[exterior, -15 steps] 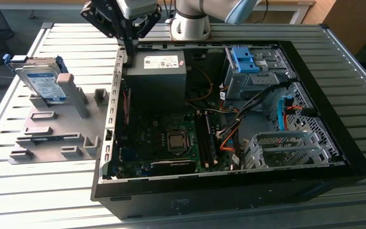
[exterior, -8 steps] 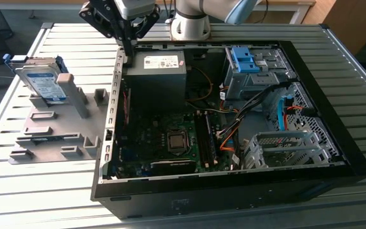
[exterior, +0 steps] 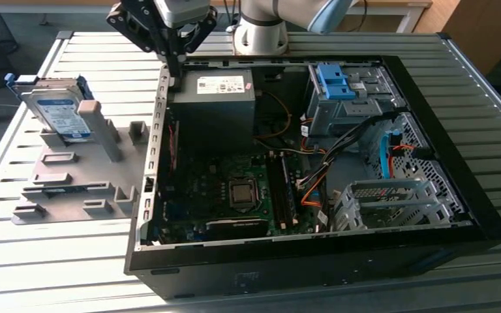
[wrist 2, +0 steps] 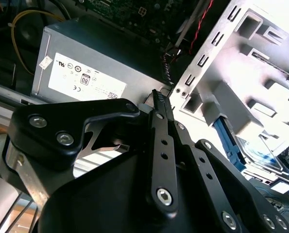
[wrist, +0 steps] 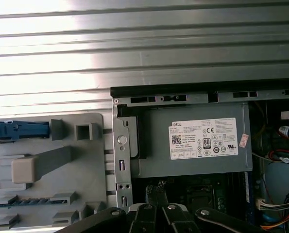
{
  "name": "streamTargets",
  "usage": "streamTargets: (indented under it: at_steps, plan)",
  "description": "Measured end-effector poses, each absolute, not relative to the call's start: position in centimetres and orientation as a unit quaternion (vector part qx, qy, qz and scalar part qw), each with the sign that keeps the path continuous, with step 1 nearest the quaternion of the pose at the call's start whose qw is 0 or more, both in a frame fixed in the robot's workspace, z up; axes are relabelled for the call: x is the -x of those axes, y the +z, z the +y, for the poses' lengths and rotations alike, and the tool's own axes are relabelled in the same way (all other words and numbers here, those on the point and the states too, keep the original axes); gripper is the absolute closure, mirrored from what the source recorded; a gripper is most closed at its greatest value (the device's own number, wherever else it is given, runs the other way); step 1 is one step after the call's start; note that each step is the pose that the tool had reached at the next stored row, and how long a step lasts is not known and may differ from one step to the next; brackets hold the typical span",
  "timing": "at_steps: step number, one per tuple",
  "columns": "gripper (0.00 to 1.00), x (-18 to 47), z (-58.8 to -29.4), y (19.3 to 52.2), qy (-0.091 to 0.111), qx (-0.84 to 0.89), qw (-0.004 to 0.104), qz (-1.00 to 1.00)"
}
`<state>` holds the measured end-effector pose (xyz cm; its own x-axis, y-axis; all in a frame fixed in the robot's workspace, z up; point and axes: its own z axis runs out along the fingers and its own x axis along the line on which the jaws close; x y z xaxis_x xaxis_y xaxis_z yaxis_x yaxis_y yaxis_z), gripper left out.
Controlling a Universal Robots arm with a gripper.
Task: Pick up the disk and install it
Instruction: 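Reach for the disk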
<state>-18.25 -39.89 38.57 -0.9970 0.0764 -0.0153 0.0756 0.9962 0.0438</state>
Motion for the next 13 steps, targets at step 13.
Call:
streamTargets:
  at_steps: [13]
  plan:
    - [0.89,18.59,-39.89,38.52,0.022,-0.038,0.008,0.999]
